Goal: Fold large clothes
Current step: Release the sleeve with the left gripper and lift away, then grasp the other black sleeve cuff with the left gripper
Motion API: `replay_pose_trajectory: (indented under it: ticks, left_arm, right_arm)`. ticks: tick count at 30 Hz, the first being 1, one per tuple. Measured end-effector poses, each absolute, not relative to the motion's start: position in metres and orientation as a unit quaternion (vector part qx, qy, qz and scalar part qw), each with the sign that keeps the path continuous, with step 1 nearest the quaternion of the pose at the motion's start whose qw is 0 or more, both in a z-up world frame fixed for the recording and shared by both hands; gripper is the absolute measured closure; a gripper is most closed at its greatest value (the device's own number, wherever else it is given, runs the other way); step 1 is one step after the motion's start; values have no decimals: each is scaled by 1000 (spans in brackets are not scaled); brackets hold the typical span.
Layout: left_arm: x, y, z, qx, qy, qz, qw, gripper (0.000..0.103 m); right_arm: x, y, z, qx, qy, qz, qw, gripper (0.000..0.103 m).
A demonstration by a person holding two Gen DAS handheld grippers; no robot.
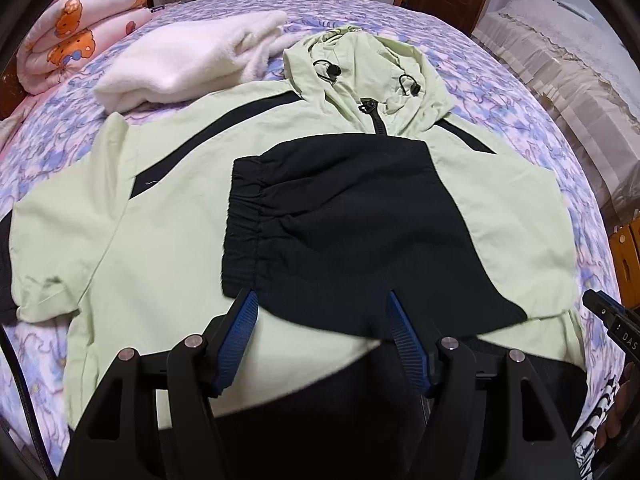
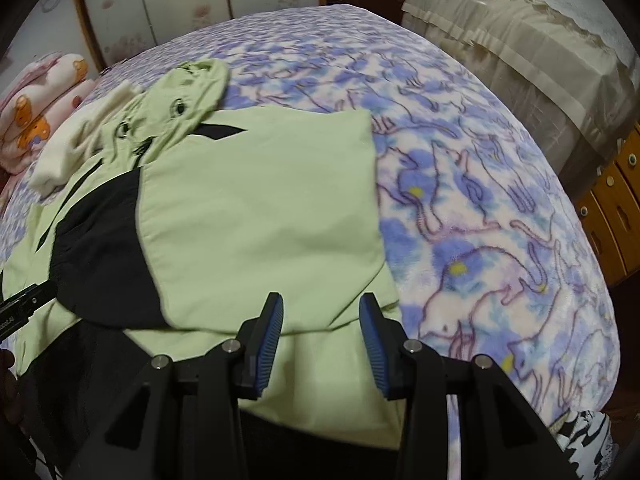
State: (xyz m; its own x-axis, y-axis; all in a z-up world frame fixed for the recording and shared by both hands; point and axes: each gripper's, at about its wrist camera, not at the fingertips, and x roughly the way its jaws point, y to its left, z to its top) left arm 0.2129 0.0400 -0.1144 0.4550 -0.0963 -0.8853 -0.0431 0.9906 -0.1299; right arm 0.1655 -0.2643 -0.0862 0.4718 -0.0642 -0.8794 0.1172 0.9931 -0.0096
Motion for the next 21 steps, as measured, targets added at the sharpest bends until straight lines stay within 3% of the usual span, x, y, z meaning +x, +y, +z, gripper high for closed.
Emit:
replay_pose_trajectory:
  ticks: [21]
  left_arm:
    - [96, 69, -79, -48, 541, -36, 839, 37]
  right_arm:
    - [97, -187, -43, 8, 529, 3, 848, 63]
